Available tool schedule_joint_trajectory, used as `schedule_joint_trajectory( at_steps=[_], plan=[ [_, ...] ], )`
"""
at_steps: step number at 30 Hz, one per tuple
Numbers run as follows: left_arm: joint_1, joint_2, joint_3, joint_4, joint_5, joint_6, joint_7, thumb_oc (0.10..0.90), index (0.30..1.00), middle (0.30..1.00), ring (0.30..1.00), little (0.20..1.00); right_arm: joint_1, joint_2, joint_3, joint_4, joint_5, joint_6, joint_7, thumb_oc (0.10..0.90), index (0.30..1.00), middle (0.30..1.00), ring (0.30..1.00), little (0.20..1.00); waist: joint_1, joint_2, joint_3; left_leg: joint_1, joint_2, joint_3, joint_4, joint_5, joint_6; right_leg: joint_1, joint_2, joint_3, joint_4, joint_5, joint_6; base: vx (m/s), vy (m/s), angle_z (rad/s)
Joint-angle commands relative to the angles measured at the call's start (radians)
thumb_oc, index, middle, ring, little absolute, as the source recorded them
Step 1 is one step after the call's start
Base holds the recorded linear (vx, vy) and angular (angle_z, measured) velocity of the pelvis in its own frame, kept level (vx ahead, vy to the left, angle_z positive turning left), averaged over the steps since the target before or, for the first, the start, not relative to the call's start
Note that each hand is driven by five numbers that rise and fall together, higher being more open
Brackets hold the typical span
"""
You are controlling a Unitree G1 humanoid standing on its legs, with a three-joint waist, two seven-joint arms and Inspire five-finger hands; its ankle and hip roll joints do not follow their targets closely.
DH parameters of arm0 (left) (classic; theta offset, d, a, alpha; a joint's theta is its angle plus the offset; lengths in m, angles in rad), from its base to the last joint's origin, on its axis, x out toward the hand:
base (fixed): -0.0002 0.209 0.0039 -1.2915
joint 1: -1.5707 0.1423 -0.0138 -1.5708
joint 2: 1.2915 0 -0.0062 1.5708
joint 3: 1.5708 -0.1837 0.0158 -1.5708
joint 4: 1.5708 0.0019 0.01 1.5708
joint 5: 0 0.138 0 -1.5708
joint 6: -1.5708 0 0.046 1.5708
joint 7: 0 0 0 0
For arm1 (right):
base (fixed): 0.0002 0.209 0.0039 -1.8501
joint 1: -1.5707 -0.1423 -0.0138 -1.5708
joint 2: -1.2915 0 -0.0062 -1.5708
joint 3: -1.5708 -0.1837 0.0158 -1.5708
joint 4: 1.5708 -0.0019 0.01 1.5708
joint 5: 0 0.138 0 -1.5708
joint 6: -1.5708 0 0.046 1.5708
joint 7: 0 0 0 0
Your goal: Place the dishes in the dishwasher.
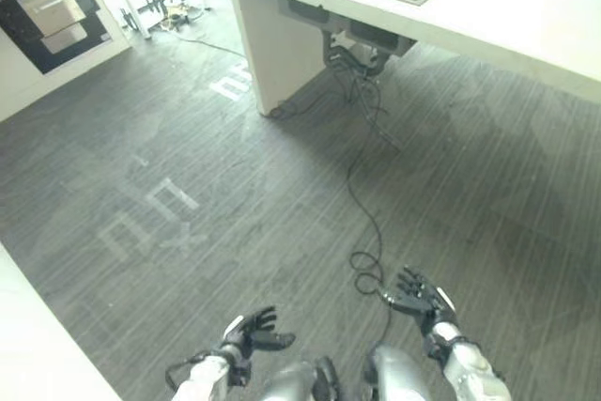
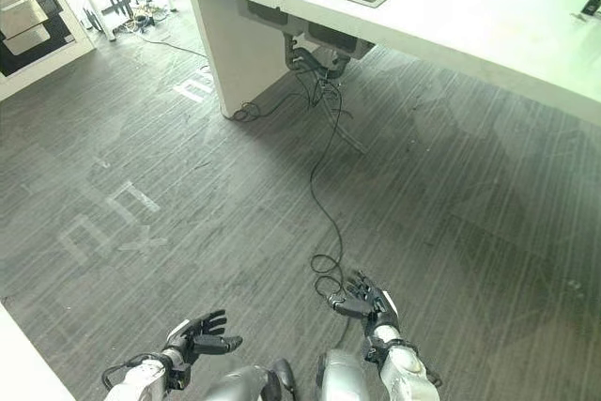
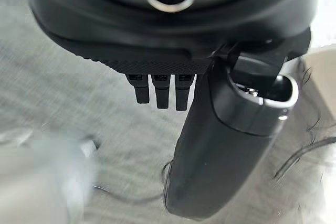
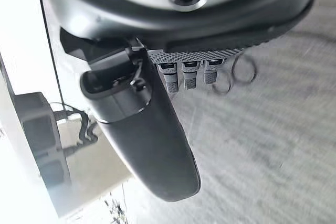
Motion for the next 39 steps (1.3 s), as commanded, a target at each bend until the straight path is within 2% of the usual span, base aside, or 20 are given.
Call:
schedule_joint_trajectory(
  at_steps=[1,2,3,6,9,10,11,12,13,15,17,20,22,27,28,31,33,34,38,39],
  plan=[
    [-0.003,0.048,0.019,-0.09,-0.012,-0.021,-0.014,0.8,0.9,0.9,0.9,0.9,0.002,-0.048,-0.071,-0.087,0.012,-0.075,0.021,0.8,0.9,0.9,0.9,0.9,-0.045,-0.04,0.033,-0.009,0.021,-0.081,-0.002,-0.027,-0.083,0.12,-0.015,-0.017,-0.405,0.236,0.05,0.59,-0.362,0.75],
    [0.018,0.041,0.022,-0.074,-0.008,-0.042,-0.02,0.8,0.9,0.9,0.9,0.9,0.019,-0.044,-0.088,-0.087,-0.008,-0.073,0.046,0.8,0.9,0.9,0.9,0.9,-0.067,-0.069,0.039,0.055,0.002,-0.086,-0.002,-0.091,-0.085,0.016,-0.096,0.002,-0.405,0.317,0.089,0.62,-0.376,0.61],
    [0.025,0.039,0.02,-0.071,-0.006,-0.049,-0.019,0.8,0.9,0.9,0.9,0.9,0.024,-0.041,-0.09,-0.087,-0.012,-0.072,0.052,0.8,0.9,0.9,0.9,0.9,-0.069,-0.067,0.042,0.075,0.009,-0.085,-0.002,-0.105,-0.085,0.004,-0.102,-0.002,-0.405,0.33,0.095,0.55,-0.32,0.51],
    [0.043,-0.005,0.014,-0.036,-0.006,-0.058,-0.002,0.8,0.9,0.9,0.9,0.9,0.007,-0.052,-0.075,-0.057,0.002,-0.066,0.036,0.8,0.9,0.9,0.9,0.9,-0.069,-0.065,0.002,0.201,0.036,-0.114,-0.002,-0.117,-0.126,0.078,-0.059,0.005,-0.405,0.232,0.038,0.7,-0.437,0.06],
    [0.045,-0.015,0.011,-0.031,-0.01,-0.044,-0.016,0.8,0.9,0.9,0.9,0.9,-0.007,-0.067,-0.065,-0.043,-0.008,-0.063,0.038,0.8,0.9,0.9,0.9,0.9,-0.066,-0.065,-0.019,0.245,0.064,-0.094,-0.002,-0.008,-0.165,0.102,-0.058,-0.003,-0.405,0.193,0.011,0.35,-0.192,0.24],
    [0.06,-0.023,0.013,-0.039,-0.023,-0.051,-0.036,0.8,0.9,0.9,0.9,0.9,-0.026,-0.105,-0.062,-0.028,-0.018,-0.066,0.058,0.8,0.9,0.9,0.9,0.9,-0.043,-0.083,-0.023,0.164,0.115,-0.066,0.274,0.193,-0.238,0.181,-0.057,0.006,-0.405,0.12,-0.043,0.53,-0.365,0.14],
    [0.062,-0.016,0.02,-0.043,-0.035,-0.04,-0.041,0.8,0.9,0.9,0.9,0.9,-0.024,-0.118,-0.07,-0.028,-0.021,-0.064,0.069,0.8,0.9,0.9,0.9,0.9,-0.035,-0.089,-0.018,0.062,0.159,-0.055,0.404,0.236,-0.248,0.217,-0.056,-0.003,-0.405,0.094,-0.065,0.61,-0.397,-0.07],
    [0.057,-0.015,0.025,-0.037,-0.036,-0.033,-0.046,0.8,0.9,0.9,0.9,0.9,-0.02,-0.122,-0.075,-0.032,-0.021,-0.064,0.073,0.8,0.9,0.9,0.9,0.9,-0.03,-0.093,-0.014,0.004,0.157,-0.054,0.429,0.227,-0.237,0.238,-0.055,-0.003,-0.405,0.083,-0.07,0.48,-0.157,-0.16],
    [0.051,-0.019,0.031,-0.021,-0.022,-0.028,-0.058,0.8,0.9,0.9,0.9,0.9,-0.011,-0.122,-0.081,-0.037,-0.025,-0.067,0.077,0.8,0.9,0.9,0.9,0.9,-0.012,-0.093,-0.002,-0.053,0.095,-0.054,0.324,0.185,-0.195,0.274,-0.041,0.021,-0.405,0.067,-0.06,0.43,-0.035,-0.31],
    [0.052,-0.024,0.035,-0.005,-0.003,-0.033,-0.07,0.8,0.9,0.9,0.9,0.9,-0.006,-0.116,-0.085,-0.04,-0.034,-0.06,0.073,0.8,0.9,0.9,0.9,0.9,-0.002,-0.097,0.005,-0.069,0.105,0.006,0.125,0.229,-0.197,0.301,-0.027,0.031,-0.405,0.039,-0.053,0.5,0.087,-0.54],
    [0.059,-0.032,0.026,-0.004,-0.006,-0.04,-0.056,0.8,0.9,0.9,0.9,0.9,0.004,-0.112,-0.075,-0.042,-0.03,-0.052,0.057,0.8,0.9,0.9,0.9,0.9,0.02,-0.086,0.016,-0.14,0.103,-0.002,-0.002,0.28,-0.213,0.332,-0.002,0.049,-0.405,0.017,-0.049,0.43,0.136,-0.9],
    [0.089,-0.031,0.029,-0.023,-0.009,-0.049,-0.047,0.8,0.9,0.9,0.9,0.9,0.018,-0.114,-0.058,-0.028,-0.029,-0.06,0.066,0.8,0.9,0.9,0.9,0.9,0.065,-0.05,0.022,-0.295,0.16,-0.113,-0.002,0.276,-0.239,0.366,0.044,0.086,-0.405,-0.012,-0.043,0.44,0.217,-0.82],
    [0.104,-0.024,0.041,-0.023,-0.005,-0.052,-0.058,0.8,0.9,0.9,0.9,0.9,0.023,-0.123,-0.054,-0.018,0.0,-0.043,0.082,0.8,0.9,0.9,0.9,0.9,0.074,-0.05,0.021,-0.3,0.178,-0.132,-0.002,0.256,-0.234,0.388,0.032,0.102,-0.405,-0.03,-0.034,0.39,0.236,-0.94],
    [0.076,-0.01,0.05,-0.006,0.047,-0.051,-0.094,0.8,0.9,0.9,0.9,0.9,0.01,-0.114,-0.06,0.031,0.006,-0.011,0.095,0.8,0.9,0.9,0.9,0.9,0.078,-0.051,-0.006,-0.22,0.119,-0.136,-0.002,0.171,-0.193,0.449,0.006,0.12,-0.405,-0.063,-0.021,0.4,0.342,-0.52],
    [0.029,0.017,0.034,0.0,0.032,-0.034,-0.104,0.8,0.9,0.9,0.9,0.9,0.005,-0.099,-0.071,0.069,-0.031,0.011,0.052,0.8,0.9,0.9,0.9,0.9,0.061,-0.034,-0.028,-0.171,0.083,-0.128,-0.002,0.118,-0.145,0.507,0.006,0.103,-0.405,-0.006,-0.002,0.44,0.44,0.43],
    [0.0,0.025,0.016,0.006,0.026,-0.018,-0.1,0.8,0.9,0.9,0.9,0.9,0.003,-0.089,-0.071,0.108,-0.029,0.017,0.028,0.8,0.9,0.9,0.9,0.9,0.049,-0.025,-0.034,-0.153,0.057,-0.133,-0.002,0.091,-0.113,0.464,-0.005,0.111,-0.269,0.073,0.026,0.24,0.306,0.44],
    [-0.02,0.028,0.001,0.027,0.015,-0.006,-0.065,0.8,0.9,0.9,0.9,0.9,0.008,-0.072,-0.063,0.176,-0.055,0.012,0.019,0.8,0.9,0.9,0.9,0.9,0.043,0.001,-0.027,-0.098,0.032,-0.134,-0.002,0.044,-0.073,0.327,-0.053,0.047,0.013,0.186,0.048,0.24,0.311,0.45],
    [-0.021,0.028,0.001,0.03,0.01,-0.003,-0.057,0.8,0.9,0.9,0.9,0.9,0.006,-0.069,-0.061,0.191,-0.057,0.01,0.021,0.8,0.9,0.9,0.9,0.9,0.044,-0.001,-0.021,-0.083,0.027,-0.129,-0.002,0.036,-0.07,0.307,-0.072,0.043,0.053,0.183,0.045,0.24,0.214,0.18],
    [-0.018,0.029,0.009,0.045,-0.007,-0.001,-0.043,0.8,0.9,0.9,0.9,0.9,-0.014,-0.066,-0.057,0.263,-0.046,-0.014,0.026,0.8,0.9,0.9,0.9,0.9,0.015,0.003,0.0,-0.033,0.016,-0.154,-0.002,0.002,-0.072,0.196,0.025,0.004,-0.088,0.157,0.029,0.21,-0.035,-0.18],
    [-0.004,0.035,0.027,0.048,0.005,0.001,-0.052,0.8,0.9,0.9,0.9,0.9,-0.001,-0.067,-0.057,0.25,-0.047,-0.006,0.018,0.8,0.9,0.9,0.9,0.9,-0.017,-0.015,0.02,0.021,-0.004,-0.157,-0.002,-0.037,-0.078,0.131,0.025,-0.051,-0.238,0.221,0.036,0.27,-0.068,0.3]
  ],
)
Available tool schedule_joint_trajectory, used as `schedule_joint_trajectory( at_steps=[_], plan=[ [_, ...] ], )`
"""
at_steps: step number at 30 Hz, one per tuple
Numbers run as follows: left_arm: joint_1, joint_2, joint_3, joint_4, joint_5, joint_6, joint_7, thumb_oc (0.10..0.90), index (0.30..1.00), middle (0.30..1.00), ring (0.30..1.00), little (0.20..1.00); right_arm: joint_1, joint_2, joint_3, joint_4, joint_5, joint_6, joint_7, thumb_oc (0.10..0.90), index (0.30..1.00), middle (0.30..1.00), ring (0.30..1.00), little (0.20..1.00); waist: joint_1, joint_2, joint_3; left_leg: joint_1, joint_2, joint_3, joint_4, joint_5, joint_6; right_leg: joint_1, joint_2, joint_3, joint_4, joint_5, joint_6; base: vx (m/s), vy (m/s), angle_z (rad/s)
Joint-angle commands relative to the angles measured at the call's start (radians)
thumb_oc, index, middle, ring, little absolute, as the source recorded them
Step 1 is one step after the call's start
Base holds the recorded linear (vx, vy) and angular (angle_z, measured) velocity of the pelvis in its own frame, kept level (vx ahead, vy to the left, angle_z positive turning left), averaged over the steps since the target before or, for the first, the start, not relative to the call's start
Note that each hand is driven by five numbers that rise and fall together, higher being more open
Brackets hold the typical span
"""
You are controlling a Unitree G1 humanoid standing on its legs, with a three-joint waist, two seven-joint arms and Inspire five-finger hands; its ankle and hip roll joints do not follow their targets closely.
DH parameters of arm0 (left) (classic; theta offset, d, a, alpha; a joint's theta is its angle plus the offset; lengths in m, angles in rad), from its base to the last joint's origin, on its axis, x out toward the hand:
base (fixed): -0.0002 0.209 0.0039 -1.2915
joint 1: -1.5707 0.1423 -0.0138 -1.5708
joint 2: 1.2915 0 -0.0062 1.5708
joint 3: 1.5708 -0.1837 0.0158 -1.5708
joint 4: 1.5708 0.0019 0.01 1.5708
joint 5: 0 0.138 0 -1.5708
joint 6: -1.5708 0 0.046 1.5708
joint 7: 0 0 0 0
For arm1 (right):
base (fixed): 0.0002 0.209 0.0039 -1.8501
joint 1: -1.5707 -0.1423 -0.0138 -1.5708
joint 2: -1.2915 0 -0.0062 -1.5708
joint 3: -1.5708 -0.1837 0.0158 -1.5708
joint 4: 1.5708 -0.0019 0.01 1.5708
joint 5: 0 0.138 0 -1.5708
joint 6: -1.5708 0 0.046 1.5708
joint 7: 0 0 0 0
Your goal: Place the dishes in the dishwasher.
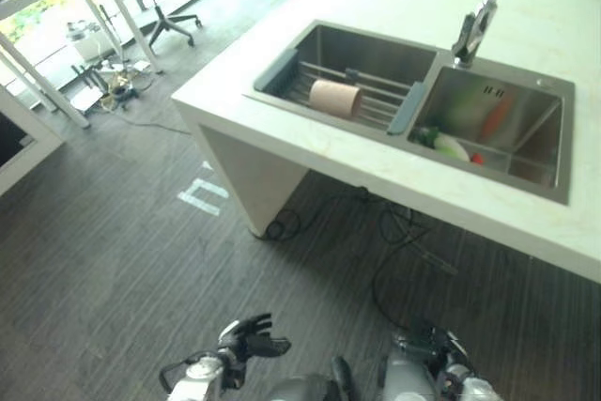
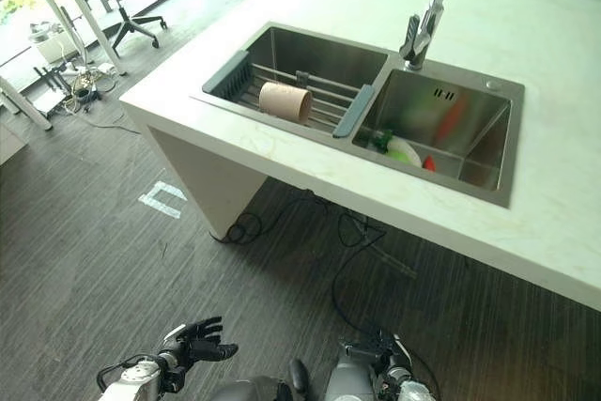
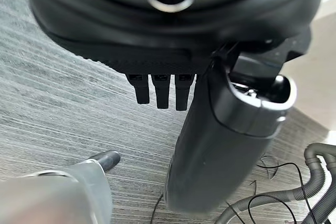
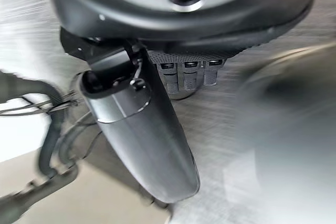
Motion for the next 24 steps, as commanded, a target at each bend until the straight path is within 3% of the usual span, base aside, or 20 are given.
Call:
schedule_joint_trajectory(
  at_steps=[1,2,3,4,5,8,10,11,15,16,17,19,24],
  plan=[
    [0.047,0.047,0.034,-0.073,-0.026,-0.033,-0.004,0.8,0.9,0.9,0.9,0.9,0.012,-0.069,-0.017,-0.082,-0.019,-0.054,0.005,0.8,0.9,0.9,0.9,0.9,-0.027,-0.026,-0.014,0.006,0.088,-0.044,0.071,-0.051,0.122,0.116,-0.031,-0.125,-0.256,0.188,0.061,0.29,-0.073,0.58],
    [0.048,0.047,0.036,-0.072,-0.024,-0.033,-0.003,0.8,0.9,0.9,0.9,0.9,0.011,-0.071,-0.019,-0.08,-0.022,-0.052,0.008,0.8,0.9,0.9,0.9,0.9,-0.024,-0.025,-0.014,0.006,0.091,-0.04,0.071,-0.05,0.121,0.117,-0.037,-0.132,-0.256,0.185,0.059,0.24,-0.143,0.35],
    [0.04,0.039,0.032,-0.047,-0.008,-0.042,0.007,0.8,0.9,0.9,0.9,0.9,0.008,-0.075,-0.037,-0.043,-0.031,-0.053,0.017,0.8,0.9,0.9,0.9,0.9,-0.025,-0.041,-0.015,0.021,0.079,-0.048,0.071,-0.053,0.108,0.166,-0.013,-0.099,-0.379,0.155,0.046,0.26,-0.188,-0.09],
    [0.038,0.032,0.034,-0.033,0.002,-0.045,0.006,0.8,0.9,0.9,0.9,0.9,0.009,-0.076,-0.043,-0.026,-0.045,-0.053,0.016,0.8,0.9,0.9,0.9,0.9,-0.025,-0.04,-0.022,0.023,0.081,-0.047,0.071,-0.046,0.1,0.184,-0.004,-0.1,-0.406,0.144,0.037,0.33,-0.247,-0.44],
    [0.041,0.016,0.026,-0.022,0.015,-0.05,0.015,0.8,0.9,0.9,0.9,0.9,0.002,-0.077,-0.04,0.009,-0.04,-0.068,0.013,0.8,0.9,0.9,0.9,0.9,-0.02,-0.046,-0.024,0.038,0.086,-0.032,0.071,-0.049,0.098,0.216,0.003,-0.084,-0.425,0.099,0.016,0.18,-0.125,-0.3],
    [0.042,0.001,0.01,-0.013,0.059,-0.029,0.057,0.8,0.9,0.9,0.9,0.9,-0.006,-0.084,-0.048,0.033,-0.048,-0.075,0.021,0.8,0.9,0.9,0.9,0.9,-0.024,-0.062,-0.038,0.046,0.077,-0.006,0.071,-0.03,0.089,0.229,-0.004,-0.052,-0.425,0.067,0.001,0.12,-0.062,-0.15],
    [0.038,-0.004,0.009,0.001,0.041,-0.034,0.074,0.8,0.9,0.9,0.9,0.9,-0.006,-0.089,-0.046,0.037,-0.057,-0.08,0.026,0.8,0.9,0.9,0.9,0.9,-0.025,-0.079,-0.035,0.072,0.075,0.012,0.071,0.037,0.077,0.248,-0.016,-0.025,-0.425,0.045,-0.012,0.11,-0.05,-0.42],
    [0.036,-0.003,0.011,0.005,0.035,-0.036,0.074,0.8,0.9,0.9,0.9,0.9,0.0,-0.087,-0.047,0.039,-0.066,-0.081,0.026,0.8,0.9,0.9,0.9,0.9,-0.023,-0.091,-0.033,0.039,0.078,0.004,0.134,0.066,0.07,0.258,-0.021,-0.007,-0.425,0.037,-0.02,0.16,-0.013,-0.22],
    [0.061,-0.015,0.026,0.002,0.065,-0.033,0.051,0.8,0.9,0.9,0.9,0.9,0.002,-0.098,-0.053,0.094,-0.085,-0.089,0.026,0.8,0.9,0.9,0.9,0.9,0.013,-0.062,-0.023,-0.059,0.086,-0.114,0.071,0.066,0.05,0.278,0.013,0.047,-0.425,0.017,-0.009,0.11,0.123,-0.41],
    [0.072,-0.019,0.029,0.015,0.076,-0.044,0.05,0.8,0.9,0.9,0.9,0.9,-0.003,-0.104,-0.046,0.109,-0.082,-0.095,0.029,0.8,0.9,0.9,0.9,0.9,0.038,-0.056,-0.017,-0.117,0.075,-0.167,0.071,0.119,0.03,0.294,0.021,0.068,-0.425,0.002,-0.01,0.1,0.156,-0.67],
    [0.077,-0.024,0.032,0.027,0.086,-0.052,0.051,0.8,0.9,0.9,0.9,0.9,-0.01,-0.103,-0.047,0.114,-0.082,-0.095,0.027,0.8,0.9,0.9,0.9,0.9,0.049,-0.056,-0.018,-0.133,0.069,-0.178,0.071,0.108,0.032,0.3,0.016,0.077,-0.425,-0.003,-0.005,0.06,0.138,-0.37],
    [0.067,-0.022,0.031,0.046,0.113,-0.056,0.045,0.8,0.9,0.9,0.9,0.9,-0.018,-0.101,-0.051,0.128,-0.053,-0.099,0.028,0.8,0.9,0.9,0.9,0.9,0.041,-0.049,-0.034,-0.142,0.095,-0.127,0.071,0.072,0.036,0.291,0.002,0.049,-0.425,-0.01,0.0,-0.03,0.114,-0.62],
    [0.045,-0.02,0.018,0.1,0.113,-0.04,0.042,0.8,0.9,0.9,0.9,0.9,-0.022,-0.082,-0.056,0.148,-0.01,-0.087,0.031,0.8,0.9,0.9,0.9,0.9,0.023,-0.029,-0.074,-0.122,0.089,-0.145,0.071,0.022,0.046,0.261,-0.009,0.037,-0.425,0.007,0.021,0.02,0.107,-0.22]
  ],
)
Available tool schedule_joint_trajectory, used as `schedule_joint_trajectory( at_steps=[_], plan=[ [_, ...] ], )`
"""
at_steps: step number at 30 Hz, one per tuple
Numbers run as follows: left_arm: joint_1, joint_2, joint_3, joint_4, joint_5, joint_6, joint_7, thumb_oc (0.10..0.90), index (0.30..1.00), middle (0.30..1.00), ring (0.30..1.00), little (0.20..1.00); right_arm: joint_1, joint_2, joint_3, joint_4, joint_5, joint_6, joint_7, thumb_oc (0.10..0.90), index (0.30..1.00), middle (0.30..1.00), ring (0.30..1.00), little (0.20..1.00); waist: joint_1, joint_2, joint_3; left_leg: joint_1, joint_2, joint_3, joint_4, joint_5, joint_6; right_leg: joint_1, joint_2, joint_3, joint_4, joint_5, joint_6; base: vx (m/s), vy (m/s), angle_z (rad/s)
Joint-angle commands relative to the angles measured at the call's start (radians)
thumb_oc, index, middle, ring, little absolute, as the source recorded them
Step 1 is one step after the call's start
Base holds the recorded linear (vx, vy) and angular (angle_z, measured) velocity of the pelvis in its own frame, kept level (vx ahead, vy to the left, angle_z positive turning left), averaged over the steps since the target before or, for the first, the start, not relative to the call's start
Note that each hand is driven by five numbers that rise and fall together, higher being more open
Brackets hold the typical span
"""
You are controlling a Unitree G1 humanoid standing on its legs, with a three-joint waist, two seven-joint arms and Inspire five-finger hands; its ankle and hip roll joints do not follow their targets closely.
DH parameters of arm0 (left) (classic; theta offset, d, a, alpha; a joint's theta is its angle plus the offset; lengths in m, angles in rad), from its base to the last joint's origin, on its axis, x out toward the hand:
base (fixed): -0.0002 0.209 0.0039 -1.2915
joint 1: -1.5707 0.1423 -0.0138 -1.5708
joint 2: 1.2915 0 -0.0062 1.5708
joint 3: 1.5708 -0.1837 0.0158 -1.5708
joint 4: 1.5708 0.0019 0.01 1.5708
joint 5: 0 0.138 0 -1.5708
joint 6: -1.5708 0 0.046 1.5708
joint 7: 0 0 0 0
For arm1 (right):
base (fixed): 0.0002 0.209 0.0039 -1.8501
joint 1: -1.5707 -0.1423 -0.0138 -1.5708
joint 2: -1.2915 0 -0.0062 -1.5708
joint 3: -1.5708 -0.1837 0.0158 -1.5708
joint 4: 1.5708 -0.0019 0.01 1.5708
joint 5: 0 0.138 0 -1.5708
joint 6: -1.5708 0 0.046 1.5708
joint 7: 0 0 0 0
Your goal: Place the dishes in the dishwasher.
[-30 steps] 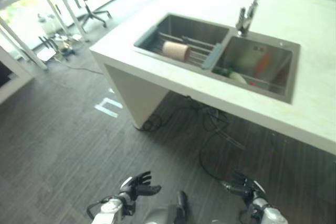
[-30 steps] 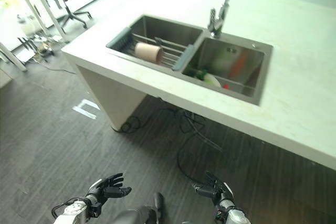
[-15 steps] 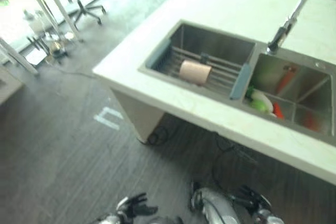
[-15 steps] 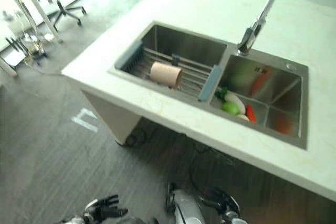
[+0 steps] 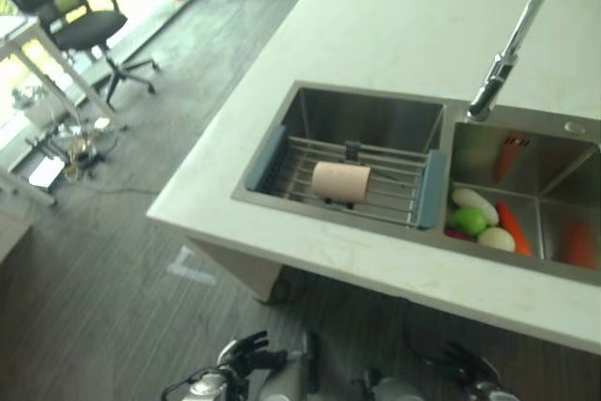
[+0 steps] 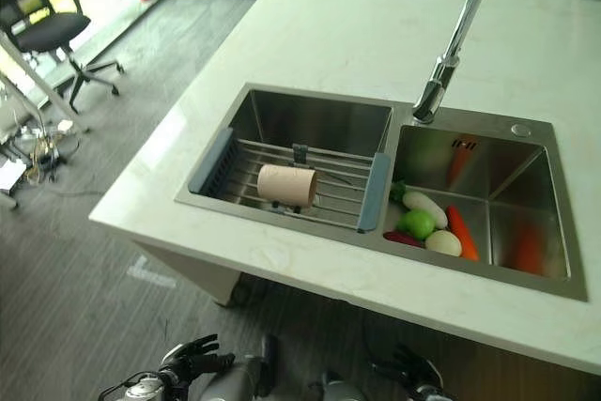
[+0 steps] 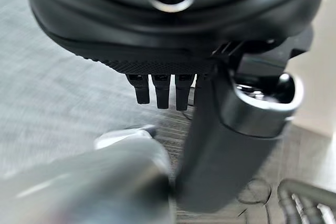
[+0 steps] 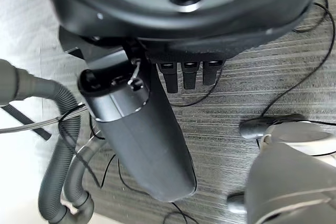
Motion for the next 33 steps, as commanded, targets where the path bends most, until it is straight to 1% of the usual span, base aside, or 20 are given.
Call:
schedule_joint_trajectory(
  at_steps=[1,9,12,13,14,15,16,18,19,20,21,22,23,24,27,28,30,31,32,33],
  plan=[
    [0.03,0.025,0.003,-0.005,0.017,-0.005,0.002,0.8,0.9,0.9,0.9,0.9,-0.012,-0.001,-0.014,-0.043,0.013,-0.034,0.02,0.8,0.9,0.9,0.9,0.9,0.01,-0.036,-0.017,0.038,-0.032,-0.005,0.075,-0.161,-0.018,-0.022,-0.001,-0.046,-0.032,0.076,0.073,0.02,0.064,-0.23],
    [0.029,0.023,-0.017,0.077,0.0,-0.028,0.002,0.8,0.9,0.9,0.9,0.9,-0.013,0.025,-0.03,0.008,-0.006,-0.038,0.019,0.8,0.9,0.9,0.9,0.9,-0.009,-0.035,-0.037,0.061,-0.036,0.032,0.075,-0.192,0.009,-0.027,-0.012,-0.041,-0.032,0.089,0.09,0.04,0.096,-0.08],
    [0.036,0.023,-0.009,0.096,-0.018,-0.03,0.012,0.8,0.9,0.9,0.9,0.9,-0.02,0.034,-0.035,0.028,-0.029,-0.046,0.015,0.8,0.9,0.9,0.9,0.9,0.0,-0.032,-0.03,0.075,-0.021,0.058,0.075,-0.202,0.02,-0.01,-0.025,-0.078,-0.032,0.098,0.098,0.04,0.111,-0.15],
    [0.039,0.023,0.0,0.107,-0.026,-0.034,0.018,0.8,0.9,0.9,0.9,0.9,-0.026,0.037,-0.035,0.031,-0.045,-0.057,0.016,0.8,0.9,0.9,0.9,0.9,0.006,-0.027,-0.022,0.082,-0.007,0.075,0.075,-0.207,0.029,0.009,-0.024,-0.106,-0.032,0.129,0.105,0.04,0.126,-0.32],
    [0.041,0.024,0.004,0.109,-0.028,-0.04,0.027,0.8,0.9,0.9,0.9,0.9,-0.028,0.039,-0.036,0.024,-0.045,-0.06,0.018,0.8,0.9,0.9,0.9,0.9,0.004,-0.021,-0.013,0.086,0.001,0.077,0.075,-0.212,0.04,0.01,-0.019,-0.112,-0.017,0.166,0.113,0.02,0.09,-0.59],
    [0.041,0.024,0.005,0.11,-0.03,-0.044,0.034,0.8,0.9,0.9,0.9,0.9,-0.028,0.039,-0.036,0.02,-0.044,-0.06,0.019,0.8,0.9,0.9,0.9,0.9,0.003,-0.022,-0.009,0.087,0.001,0.077,0.075,-0.214,0.044,0.001,-0.021,-0.11,0.003,0.173,0.116,-0.03,0.032,-0.73],
    [0.035,0.029,-0.001,0.124,-0.07,-0.057,0.071,0.8,0.9,0.9,0.9,0.9,-0.031,0.039,-0.042,0.019,-0.039,-0.064,0.03,0.8,0.9,0.9,0.9,0.9,-0.007,-0.02,0.008,0.092,-0.006,0.06,0.075,-0.221,0.058,-0.063,-0.043,-0.077,0.099,0.216,0.133,-0.03,-0.04,-0.59],
    [0.026,0.034,0.022,0.134,-0.14,-0.067,0.097,0.8,0.9,0.9,0.9,0.9,-0.032,0.039,-0.045,0.021,-0.036,-0.065,0.039,0.8,0.9,0.9,0.9,0.9,-0.007,-0.024,0.009,0.088,-0.008,0.049,0.075,-0.221,0.039,-0.059,-0.094,-0.078,-0.032,0.218,0.136,0.0,-0.143,-0.13],
    [0.03,0.034,0.039,0.137,-0.166,-0.079,0.104,0.8,0.9,0.9,0.9,0.9,-0.031,0.043,-0.045,0.023,-0.048,-0.068,0.042,0.8,0.9,0.9,0.9,0.9,-0.009,-0.036,0.011,0.092,-0.016,0.054,0.075,-0.227,0.034,-0.091,-0.126,-0.068,-0.032,0.238,0.146,0.04,-0.222,0.03],
    [0.037,0.035,0.06,0.14,-0.209,-0.094,0.103,0.8,0.9,0.9,0.9,0.9,-0.031,0.051,-0.048,0.028,-0.069,-0.072,0.043,0.8,0.9,0.9,0.9,0.9,-0.015,-0.047,0.014,0.1,-0.018,0.062,0.075,-0.241,0.03,-0.133,-0.152,-0.048,-0.032,0.302,0.161,0.05,-0.262,0.0],
    [0.043,0.028,0.103,0.138,-0.279,-0.108,0.114,0.8,0.9,0.9,0.9,0.9,-0.024,0.055,-0.047,0.025,-0.076,-0.06,0.038,0.8,0.9,0.9,0.9,0.9,-0.006,-0.055,0.01,0.094,-0.007,0.071,0.075,-0.238,0.018,-0.141,-0.156,-0.047,-0.032,0.24,0.169,0.07,-0.259,-0.06],
    [0.046,0.022,0.134,0.139,-0.351,-0.116,0.135,0.8,0.9,0.9,0.9,0.9,-0.017,0.056,-0.049,0.032,-0.078,-0.048,0.035,0.8,0.9,0.9,0.9,0.9,-0.002,-0.064,0.002,0.093,-0.002,0.077,0.075,-0.239,0.011,-0.151,-0.165,-0.048,-0.032,0.219,0.176,0.07,-0.245,-0.07],
    [0.049,0.024,0.181,0.153,-0.468,-0.155,0.185,0.8,0.9,0.9,0.9,0.9,-0.017,0.053,-0.053,0.053,-0.078,-0.036,0.04,0.8,0.9,0.9,0.9,0.9,0.005,-0.073,-0.009,0.091,0.013,0.098,0.075,-0.24,-0.001,-0.154,-0.185,-0.063,-0.032,0.21,0.186,0.08,-0.215,-0.02],
    [0.052,0.039,0.227,0.17,-0.522,-0.185,0.196,0.8,0.9,0.9,0.9,0.9,-0.027,0.051,-0.054,0.071,-0.082,-0.031,0.051,0.8,0.9,0.9,0.9,0.9,0.012,-0.078,-0.014,0.091,0.033,0.115,0.075,-0.239,-0.012,-0.152,-0.197,-0.078,-0.032,0.204,0.189,0.1,-0.218,0.05],
    [0.053,0.072,0.291,0.154,-0.486,-0.242,0.227,0.8,0.9,0.9,0.9,0.9,-0.022,0.035,-0.064,0.084,-0.06,-0.013,0.054,0.8,0.9,0.9,0.9,0.9,0.016,-0.079,-0.031,0.081,0.053,0.109,0.075,-0.227,-0.037,-0.138,-0.187,-0.079,-0.032,0.174,0.181,0.11,-0.155,0.13],
    [0.057,0.083,0.298,0.142,-0.5,-0.272,0.248,0.8,0.9,0.9,0.9,0.9,-0.017,0.026,-0.067,0.08,-0.038,-0.005,0.055,0.8,0.9,0.9,0.9,0.9,0.015,-0.074,-0.034,0.077,0.057,0.104,0.075,-0.223,-0.041,-0.135,-0.182,-0.075,-0.032,0.166,0.177,0.06,-0.013,0.36],
    [0.067,0.133,0.342,0.103,-0.476,-0.328,0.305,0.8,0.9,0.9,0.9,0.9,0.0,-0.008,-0.099,0.075,-0.03,0.011,0.061,0.8,0.9,0.9,0.9,0.9,0.006,-0.048,-0.035,0.069,0.067,0.096,0.075,-0.21,-0.053,-0.124,-0.177,-0.071,-0.032,0.144,0.165,0.04,0.066,0.11],
    [0.068,0.155,0.361,0.097,-0.474,-0.339,0.321,0.8,0.9,0.9,0.9,0.9,0.005,-0.016,-0.107,0.084,-0.034,0.007,0.068,0.8,0.9,0.9,0.9,0.9,0.006,-0.042,-0.037,0.066,0.065,0.09,0.075,-0.208,-0.053,-0.124,-0.174,-0.065,-0.032,0.139,0.162,0.07,0.076,-0.09],
    [0.075,0.204,0.411,0.089,-0.462,-0.343,0.349,0.8,0.9,0.9,0.9,0.9,0.014,-0.024,-0.12,0.1,-0.043,-0.002,0.079,0.8,0.9,0.9,0.9,0.9,0.009,-0.033,-0.035,0.075,0.062,0.082,0.075,-0.212,-0.054,-0.108,-0.171,-0.061,-0.032,0.128,0.162,0.05,0.04,-0.06],
    [0.075,0.224,0.43,0.088,-0.453,-0.344,0.362,0.8,0.9,0.9,0.9,0.9,0.015,-0.026,-0.122,0.105,-0.042,-0.004,0.082,0.8,0.9,0.9,0.9,0.9,0.01,-0.032,-0.039,0.069,0.059,0.079,0.075,-0.207,-0.054,-0.112,-0.172,-0.061,-0.032,0.13,0.161,0.07,0.025,-0.07]
  ],
)
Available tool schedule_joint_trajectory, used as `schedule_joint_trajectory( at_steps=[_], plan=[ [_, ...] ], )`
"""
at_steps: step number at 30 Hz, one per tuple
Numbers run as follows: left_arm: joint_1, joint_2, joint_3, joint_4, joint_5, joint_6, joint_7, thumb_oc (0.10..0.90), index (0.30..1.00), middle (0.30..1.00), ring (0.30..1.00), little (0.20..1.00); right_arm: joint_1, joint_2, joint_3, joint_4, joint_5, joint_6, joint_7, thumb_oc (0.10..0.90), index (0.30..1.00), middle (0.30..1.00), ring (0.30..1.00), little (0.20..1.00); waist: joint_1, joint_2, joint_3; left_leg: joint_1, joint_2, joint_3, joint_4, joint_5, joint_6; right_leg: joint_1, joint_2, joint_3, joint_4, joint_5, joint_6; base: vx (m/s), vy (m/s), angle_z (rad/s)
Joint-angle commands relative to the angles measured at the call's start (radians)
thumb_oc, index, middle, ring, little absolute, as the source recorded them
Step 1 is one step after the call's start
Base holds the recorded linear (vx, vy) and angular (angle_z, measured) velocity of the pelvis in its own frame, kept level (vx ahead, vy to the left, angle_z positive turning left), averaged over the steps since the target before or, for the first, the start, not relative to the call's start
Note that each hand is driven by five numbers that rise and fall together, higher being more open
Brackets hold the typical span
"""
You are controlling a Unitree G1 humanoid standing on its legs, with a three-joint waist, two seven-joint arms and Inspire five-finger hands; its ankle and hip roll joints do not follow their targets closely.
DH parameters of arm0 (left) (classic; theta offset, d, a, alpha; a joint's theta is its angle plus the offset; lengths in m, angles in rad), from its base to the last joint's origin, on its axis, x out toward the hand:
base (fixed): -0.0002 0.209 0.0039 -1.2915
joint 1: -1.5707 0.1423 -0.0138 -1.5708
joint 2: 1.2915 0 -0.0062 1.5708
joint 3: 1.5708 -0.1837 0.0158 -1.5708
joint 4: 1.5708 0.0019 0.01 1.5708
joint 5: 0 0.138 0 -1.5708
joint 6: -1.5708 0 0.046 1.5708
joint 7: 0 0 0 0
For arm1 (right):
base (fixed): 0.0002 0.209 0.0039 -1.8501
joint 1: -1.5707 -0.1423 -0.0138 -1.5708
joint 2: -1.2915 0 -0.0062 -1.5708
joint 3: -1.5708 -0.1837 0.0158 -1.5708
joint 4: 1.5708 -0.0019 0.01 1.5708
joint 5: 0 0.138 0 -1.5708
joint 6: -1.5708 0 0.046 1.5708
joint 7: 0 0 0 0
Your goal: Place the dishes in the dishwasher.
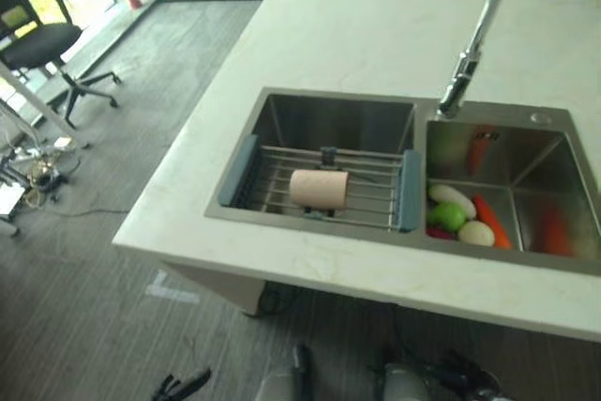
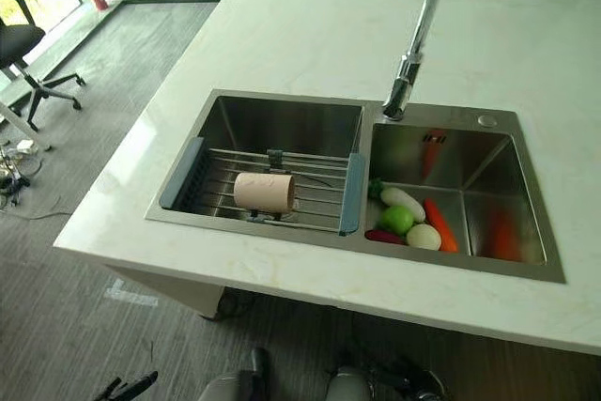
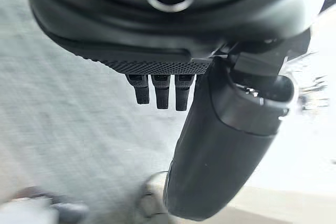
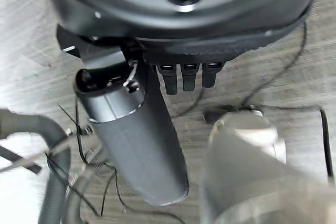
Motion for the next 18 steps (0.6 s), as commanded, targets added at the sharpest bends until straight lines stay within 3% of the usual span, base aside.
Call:
schedule_joint_trajectory(
  at_steps=[1,4,6,7,8,9,10,13,14,16,18],
  plan=[
    [-0.056,0.204,0.11,-0.009,0.045,-0.122,0.137,0.8,0.9,0.9,0.9,0.9,0.002,0.013,-0.006,0.03,0.016,-0.02,0.034,0.8,0.9,0.9,0.9,0.9,-0.015,-0.019,-0.002,0.027,-0.007,-0.052,0.116,-0.156,-0.029,0.042,-0.019,0.035,-0.042,0.026,0.077,0.04,0.014,-0.12],
    [-0.043,0.361,0.215,-0.003,0.096,-0.107,0.208,0.8,0.9,0.9,0.9,0.9,0.007,0.003,0.006,0.036,0.025,-0.025,0.032,0.8,0.9,0.9,0.9,0.9,-0.008,-0.011,-0.006,0.033,-0.004,-0.058,0.116,-0.154,-0.03,0.056,-0.016,0.036,-0.042,0.017,0.076,0.05,0.008,-0.04],
    [-0.031,0.506,0.313,-0.031,0.121,-0.176,0.232,0.8,0.9,0.9,0.9,0.9,0.012,-0.002,0.02,0.015,0.043,-0.012,0.019,0.8,0.9,0.9,0.9,0.9,-0.001,-0.004,-0.008,0.039,-0.001,-0.058,0.116,-0.154,-0.029,0.068,-0.013,0.034,-0.042,0.011,0.074,0.07,-0.024,0.04],
    [-0.027,0.607,0.374,-0.106,0.145,-0.241,0.232,0.8,0.9,0.9,0.9,0.9,0.025,0.004,0.028,-0.008,0.058,-0.003,0.007,0.8,0.9,0.9,0.9,0.9,0.005,-0.001,-0.006,0.052,0.002,-0.057,0.116,-0.162,-0.03,0.085,-0.01,0.032,-0.042,0.003,0.076,0.05,-0.041,0.1],
    [-0.028,0.625,0.385,-0.123,0.142,-0.248,0.222,0.8,0.9,0.9,0.9,0.9,0.025,0.005,0.029,-0.011,0.061,-0.001,0.005,0.8,0.9,0.9,0.9,0.9,0.006,-0.002,-0.008,0.046,0.001,-0.058,0.116,-0.156,-0.029,0.081,-0.01,0.032,-0.042,0.007,0.076,0.08,-0.065,0.1],
    [-0.04,0.695,0.416,-0.215,0.167,-0.283,0.192,0.8,0.9,0.9,0.9,0.9,0.031,0.011,0.035,-0.023,0.076,0.006,0.003,0.8,0.9,0.9,0.9,0.9,0.011,-0.002,-0.012,0.052,0.002,-0.059,0.116,-0.164,-0.03,0.09,-0.007,0.031,-0.042,-0.001,0.077,0.06,-0.088,0.16],
    [-0.065,0.77,0.44,-0.37,0.275,-0.266,0.212,0.8,0.9,0.9,0.9,0.9,0.035,0.026,0.043,-0.033,0.085,0.011,0.002,0.8,0.9,0.9,0.9,0.9,0.016,-0.006,-0.022,0.047,0.001,-0.061,0.116,-0.16,-0.031,0.09,-0.005,0.029,-0.042,-0.001,0.076,0.11,-0.1,0.25],
    [-0.144,0.864,0.402,-0.526,0.348,-0.27,0.175,0.8,0.9,0.9,0.9,0.9,0.032,0.045,0.067,-0.037,0.083,0.018,-0.001,0.8,0.9,0.9,0.9,0.9,0.01,-0.011,-0.034,0.053,0.002,-0.056,0.116,-0.166,-0.032,0.099,0.004,0.033,-0.042,-0.009,0.077,0.08,-0.074,0.13],
    [-0.167,0.883,0.379,-0.563,0.345,-0.303,0.15,0.8,0.9,0.9,0.9,0.9,0.032,0.049,0.071,-0.038,0.085,0.022,-0.001,0.8,0.9,0.9,0.9,0.9,0.008,-0.013,-0.038,0.055,0.002,-0.053,0.116,-0.168,-0.032,0.101,0.006,0.035,-0.042,-0.01,0.078,0.08,-0.059,-0.05],
    [-0.248,0.897,0.323,-0.71,0.244,-0.253,0.09,0.8,0.9,0.9,0.9,0.9,0.033,0.061,0.08,-0.033,0.093,0.026,-0.004,0.8,0.9,0.9,0.9,0.9,0.001,-0.017,-0.041,0.062,0.004,-0.049,0.116,-0.174,-0.032,0.106,0.009,0.04,-0.042,-0.014,0.08,0.07,-0.056,-0.12],
    [-0.344,0.839,0.26,-0.85,0.04,-0.164,-0.044,0.8,0.9,0.9,0.9,0.9,0.039,0.066,0.071,-0.013,0.086,0.028,0.011,0.8,0.9,0.9,0.9,0.9,-0.004,-0.022,-0.046,0.07,0.004,-0.046,0.116,-0.18,-0.032,0.11,0.014,0.047,-0.042,-0.017,0.082,0.09,-0.059,-0.1]
  ],
)
